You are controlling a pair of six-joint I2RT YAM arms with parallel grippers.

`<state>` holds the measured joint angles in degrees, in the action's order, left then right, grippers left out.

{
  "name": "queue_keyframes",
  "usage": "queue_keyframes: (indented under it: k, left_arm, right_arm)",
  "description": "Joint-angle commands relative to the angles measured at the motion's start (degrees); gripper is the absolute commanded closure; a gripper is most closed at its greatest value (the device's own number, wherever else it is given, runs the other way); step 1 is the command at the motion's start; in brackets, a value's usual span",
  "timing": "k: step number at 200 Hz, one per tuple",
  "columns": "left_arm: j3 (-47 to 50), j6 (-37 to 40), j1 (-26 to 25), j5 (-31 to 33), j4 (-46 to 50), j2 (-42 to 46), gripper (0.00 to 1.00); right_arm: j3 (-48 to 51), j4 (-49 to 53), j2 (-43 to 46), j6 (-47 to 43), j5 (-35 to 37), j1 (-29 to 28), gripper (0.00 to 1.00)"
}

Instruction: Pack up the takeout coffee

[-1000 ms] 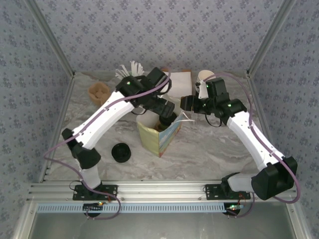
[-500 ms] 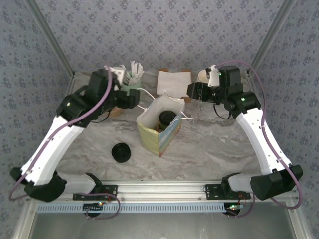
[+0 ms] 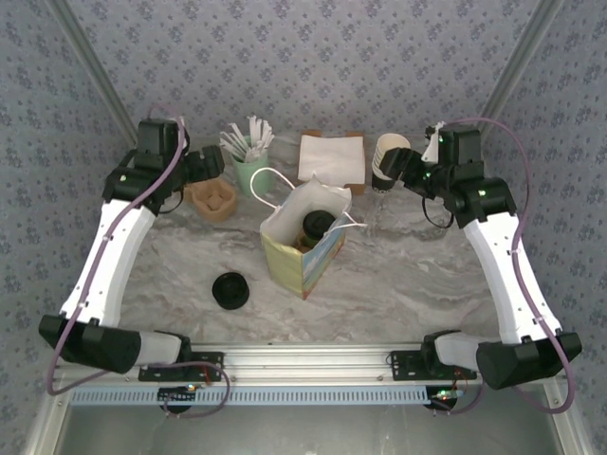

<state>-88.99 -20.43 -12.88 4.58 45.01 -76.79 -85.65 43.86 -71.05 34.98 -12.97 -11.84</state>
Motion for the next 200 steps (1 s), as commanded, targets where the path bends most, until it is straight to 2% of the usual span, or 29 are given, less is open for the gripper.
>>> queue_keyframes:
  k: [1, 47, 81, 106, 162, 200]
  left_arm:
    - [-0.08, -2.85, 1.17, -5.18, -3.15, 0.08, 0.08]
    - [4.47, -1.36, 1.46, -7.57, -8.42, -1.92, 0.08]
    - [0.14, -1.93, 2.0, -9.22, -7.47, -7.95, 0.07]
    - [-5.53, -5.18, 2.97, -10.1, -6.52, -13.6, 0.08]
    - [-8.83, -10.71, 4.09, -9.23, -10.63, -18.73, 0.15]
    - [-1.78, -10.09, 4.09, -7.16, -16.85, -17.12, 0.2]
  right_arm:
    - [-4.64, 4.9, -0.36, 4.42, 2.79, -0.64, 0.34]
    - [-5.3, 5.65, -5.21, 5.73, -0.18, -0.87, 0.34]
    - [-9.58, 5.74, -10.17, 5.17, -0.78, -1.48, 0.34]
    - [-12.84, 5.81, -12.97, 3.92, -1.62, -1.78, 0.34]
    - [-15.48, 2.09, -13.7, 1.58, -2.7, -2.1, 0.36]
    - [-8.81, -3.79, -10.13, -0.65, -3.45, -3.28, 0.35]
